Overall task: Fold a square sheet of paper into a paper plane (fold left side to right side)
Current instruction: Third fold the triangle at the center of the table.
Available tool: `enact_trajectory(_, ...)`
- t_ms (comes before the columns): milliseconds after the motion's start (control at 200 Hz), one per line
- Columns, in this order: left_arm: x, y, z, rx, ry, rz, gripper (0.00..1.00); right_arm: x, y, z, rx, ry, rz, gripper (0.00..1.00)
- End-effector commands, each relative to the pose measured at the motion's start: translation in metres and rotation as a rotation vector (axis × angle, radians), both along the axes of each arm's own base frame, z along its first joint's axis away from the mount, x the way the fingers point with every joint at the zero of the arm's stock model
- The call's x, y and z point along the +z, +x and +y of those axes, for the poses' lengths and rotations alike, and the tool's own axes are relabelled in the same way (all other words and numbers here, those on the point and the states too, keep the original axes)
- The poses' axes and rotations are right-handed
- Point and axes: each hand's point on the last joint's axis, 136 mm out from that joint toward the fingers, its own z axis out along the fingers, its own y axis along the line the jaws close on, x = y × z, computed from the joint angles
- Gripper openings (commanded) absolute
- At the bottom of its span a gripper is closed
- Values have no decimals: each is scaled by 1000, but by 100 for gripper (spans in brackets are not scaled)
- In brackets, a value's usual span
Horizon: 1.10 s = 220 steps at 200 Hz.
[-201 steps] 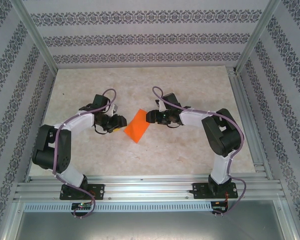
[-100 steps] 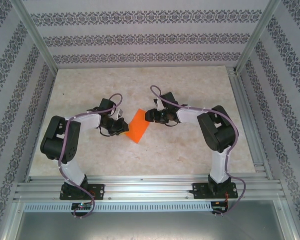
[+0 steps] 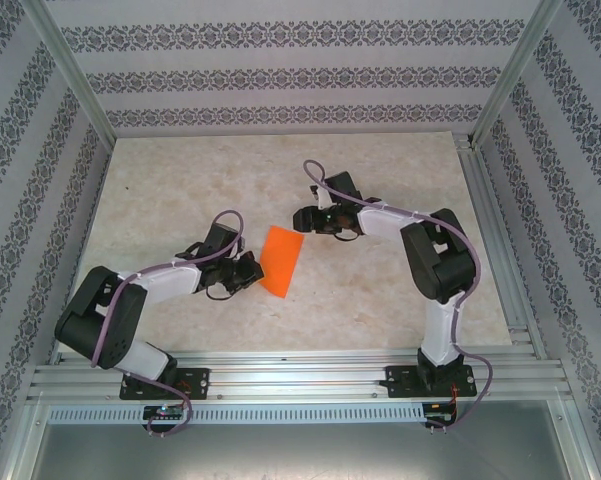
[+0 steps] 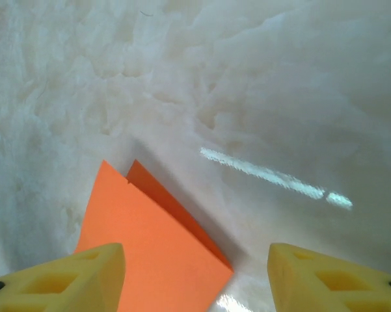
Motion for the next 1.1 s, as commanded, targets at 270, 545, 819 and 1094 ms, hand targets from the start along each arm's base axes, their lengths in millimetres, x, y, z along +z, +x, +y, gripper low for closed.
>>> enact_trajectory(270, 35, 24, -10, 301, -145, -17, 0, 54, -120, 11, 249, -68, -294, 68)
enact_trajectory(545, 38, 19, -14, 288, -136, 42, 0, 25, -162, 64, 423, -97, -398, 68)
enact_trajectory(819, 40, 19, -14, 281, -117, 53, 0, 0, -145, 92, 436, -135, -408, 52)
enact_trajectory(1094, 45, 23, -14, 260, -106, 40, 14, -5, -144, 92, 477, -182, -421, 20)
